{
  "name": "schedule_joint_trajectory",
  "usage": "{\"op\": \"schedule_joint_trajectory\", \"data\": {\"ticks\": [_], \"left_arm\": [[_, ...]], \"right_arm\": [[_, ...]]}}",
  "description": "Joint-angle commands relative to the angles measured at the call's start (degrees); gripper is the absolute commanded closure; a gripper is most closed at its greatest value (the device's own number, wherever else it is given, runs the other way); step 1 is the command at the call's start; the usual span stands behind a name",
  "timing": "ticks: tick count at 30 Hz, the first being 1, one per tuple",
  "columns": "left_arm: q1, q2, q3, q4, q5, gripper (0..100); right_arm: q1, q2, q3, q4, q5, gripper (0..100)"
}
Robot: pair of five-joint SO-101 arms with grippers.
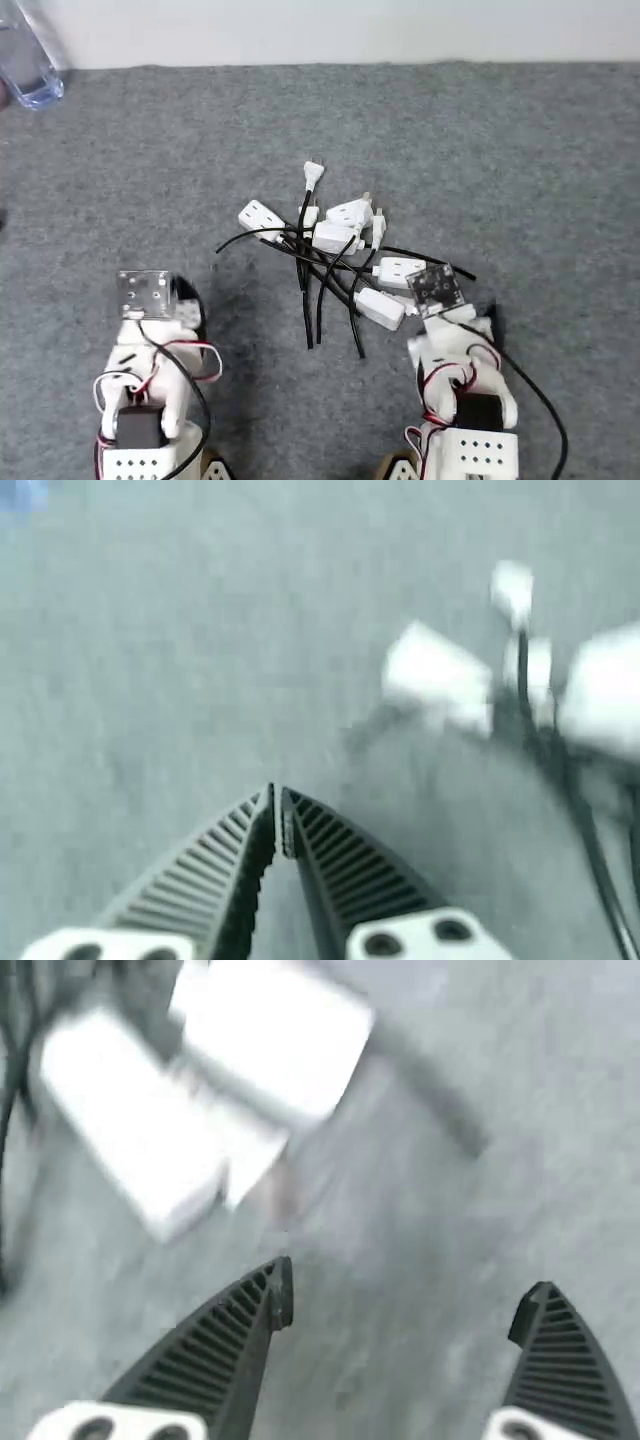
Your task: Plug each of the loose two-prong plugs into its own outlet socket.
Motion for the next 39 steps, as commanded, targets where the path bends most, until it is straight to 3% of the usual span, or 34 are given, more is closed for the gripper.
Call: {"op": "schedule_joint_trajectory", "data": {"ticks": [1, 15, 21, 27, 34, 39], "left_arm": [[-0.88, -0.88, -3.38, -12.31, -0.09, 99], [-2.37, -0.88, -14.29, -10.46, -0.53, 99], [-2.11, -0.88, -15.25, -6.77, -0.7, 98], [-2.11, -0.88, -14.9, 1.23, -9.58, 84], [-2.37, -0.88, -8.75, 1.76, -10.02, 78], [-8.62, -0.7, -16.13, -2.9, -11.08, 78]], "right_arm": [[0.31, -0.22, -2.64, -10.51, 0.53, 64.8], [3.38, -0.22, -2.64, -14.55, 0.26, 64.7], [6.02, -0.22, -3.25, -21.85, 0.26, 64.7], [6.02, -0.22, -3.16, -22.81, 0.53, 64.7], [5.05, -0.22, 1.05, -22.46, 3.96, 64.5], [7.87, -0.22, -9.14, -17.27, -7.82, 64.6]]}}
